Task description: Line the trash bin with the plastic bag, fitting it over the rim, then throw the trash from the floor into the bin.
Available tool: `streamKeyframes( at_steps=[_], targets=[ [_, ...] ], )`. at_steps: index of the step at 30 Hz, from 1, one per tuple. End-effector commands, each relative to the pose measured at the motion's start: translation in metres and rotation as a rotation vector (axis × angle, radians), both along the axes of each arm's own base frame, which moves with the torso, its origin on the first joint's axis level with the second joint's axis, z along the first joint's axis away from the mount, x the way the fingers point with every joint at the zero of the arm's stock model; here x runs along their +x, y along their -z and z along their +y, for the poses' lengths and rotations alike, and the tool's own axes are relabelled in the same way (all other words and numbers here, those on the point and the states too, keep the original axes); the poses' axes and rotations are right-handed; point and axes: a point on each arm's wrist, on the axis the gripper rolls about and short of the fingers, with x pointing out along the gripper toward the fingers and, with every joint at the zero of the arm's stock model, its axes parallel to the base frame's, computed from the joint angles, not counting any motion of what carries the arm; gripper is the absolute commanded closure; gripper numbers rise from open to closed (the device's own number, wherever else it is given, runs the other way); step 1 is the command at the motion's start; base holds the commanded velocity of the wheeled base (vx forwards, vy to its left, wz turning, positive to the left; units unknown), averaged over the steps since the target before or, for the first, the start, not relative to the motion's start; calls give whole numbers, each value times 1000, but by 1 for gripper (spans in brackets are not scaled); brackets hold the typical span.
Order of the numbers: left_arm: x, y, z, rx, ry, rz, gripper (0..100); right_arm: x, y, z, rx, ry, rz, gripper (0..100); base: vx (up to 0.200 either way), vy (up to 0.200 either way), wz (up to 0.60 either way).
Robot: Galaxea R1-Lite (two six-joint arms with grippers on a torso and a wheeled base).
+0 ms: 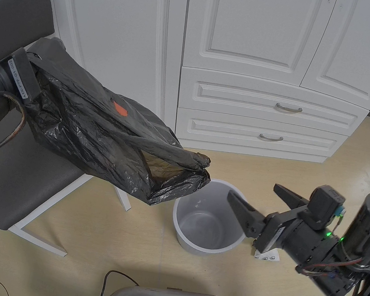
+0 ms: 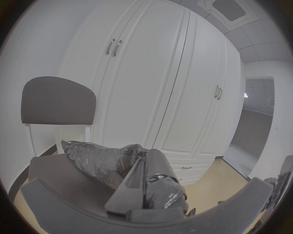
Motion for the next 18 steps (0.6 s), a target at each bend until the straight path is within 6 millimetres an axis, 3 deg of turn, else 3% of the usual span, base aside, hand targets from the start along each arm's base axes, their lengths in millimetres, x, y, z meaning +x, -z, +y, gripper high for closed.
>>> streamKeyframes(
  at_steps=[1, 7, 11, 18],
  targets=[
    [-6, -4, -1, -12, 19, -15, 100, 7, 43, 33, -91, -31, 79, 0, 0, 0, 0],
    [-8, -6, 1, -17, 18, -24, 100, 7, 55, 58, -40, -64, 102, 0, 0, 0, 0],
    [-17, -12, 8, -18, 15, -55, 100, 19, 58, 73, 14, -4, 89, 0, 0, 0, 0],
    [-25, -15, 11, -32, 36, -75, 100, 29, 56, 84, 66, 54, 62, 0, 0, 0, 0]
  ],
)
